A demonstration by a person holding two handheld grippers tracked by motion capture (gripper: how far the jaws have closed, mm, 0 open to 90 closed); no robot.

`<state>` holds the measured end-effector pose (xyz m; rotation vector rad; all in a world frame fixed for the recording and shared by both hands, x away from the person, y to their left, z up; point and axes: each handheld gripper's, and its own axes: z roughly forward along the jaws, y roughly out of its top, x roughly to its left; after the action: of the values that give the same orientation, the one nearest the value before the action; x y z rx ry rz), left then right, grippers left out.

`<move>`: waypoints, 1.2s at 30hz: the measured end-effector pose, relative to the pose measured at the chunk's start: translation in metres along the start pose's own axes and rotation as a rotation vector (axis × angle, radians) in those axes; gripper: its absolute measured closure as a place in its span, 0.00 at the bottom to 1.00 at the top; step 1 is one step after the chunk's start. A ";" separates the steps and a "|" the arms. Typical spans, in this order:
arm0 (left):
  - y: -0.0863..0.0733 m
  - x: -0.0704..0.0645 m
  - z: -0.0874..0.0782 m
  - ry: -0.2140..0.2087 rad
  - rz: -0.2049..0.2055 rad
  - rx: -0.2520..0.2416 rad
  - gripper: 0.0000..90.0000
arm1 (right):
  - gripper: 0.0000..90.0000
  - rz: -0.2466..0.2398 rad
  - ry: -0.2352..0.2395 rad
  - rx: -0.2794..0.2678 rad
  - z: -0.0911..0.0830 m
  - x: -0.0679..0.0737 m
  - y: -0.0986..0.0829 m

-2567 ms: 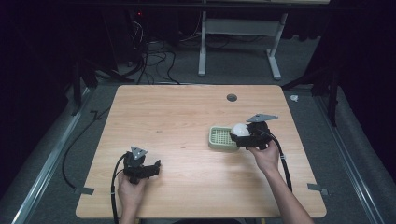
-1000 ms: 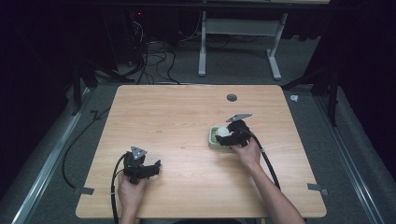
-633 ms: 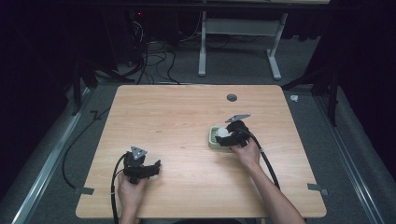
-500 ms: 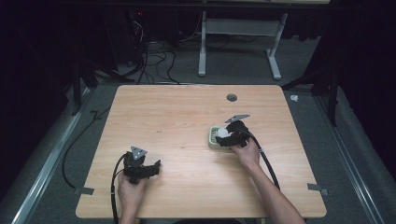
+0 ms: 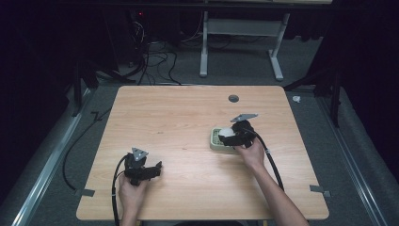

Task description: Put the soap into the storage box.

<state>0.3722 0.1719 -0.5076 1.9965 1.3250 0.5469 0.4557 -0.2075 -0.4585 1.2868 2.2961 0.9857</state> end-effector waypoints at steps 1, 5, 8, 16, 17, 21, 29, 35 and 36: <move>0.000 0.000 0.000 0.000 0.000 0.000 0.18 | 0.25 0.004 -0.001 -0.003 -0.001 -0.001 0.000; 0.000 0.000 0.000 0.000 0.000 0.000 0.18 | 0.26 0.013 -0.004 -0.024 -0.009 -0.002 0.001; 0.000 0.000 0.000 0.000 0.000 0.000 0.18 | 0.27 0.015 0.000 -0.045 -0.014 -0.002 0.002; 0.000 0.000 0.000 0.000 0.000 0.000 0.18 | 0.28 0.025 -0.002 -0.076 -0.027 -0.005 0.004; 0.000 0.000 0.000 0.000 0.000 0.000 0.18 | 0.28 0.030 -0.002 -0.077 -0.028 -0.005 0.004; 0.000 0.000 0.000 0.000 0.000 0.000 0.18 | 0.28 0.032 -0.010 -0.084 -0.034 -0.008 0.003; 0.000 0.000 0.000 0.000 0.000 0.000 0.18 | 0.29 0.040 -0.018 -0.095 -0.043 -0.012 0.002; 0.000 0.000 0.000 0.000 0.000 0.000 0.18 | 0.29 0.037 -0.024 -0.109 -0.051 -0.015 0.000; 0.000 0.000 0.000 0.000 0.000 0.000 0.18 | 0.29 0.037 -0.024 -0.109 -0.051 -0.015 0.000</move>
<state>0.3722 0.1718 -0.5076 1.9965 1.3249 0.5474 0.4343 -0.2409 -0.4230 1.2935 2.1764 1.0858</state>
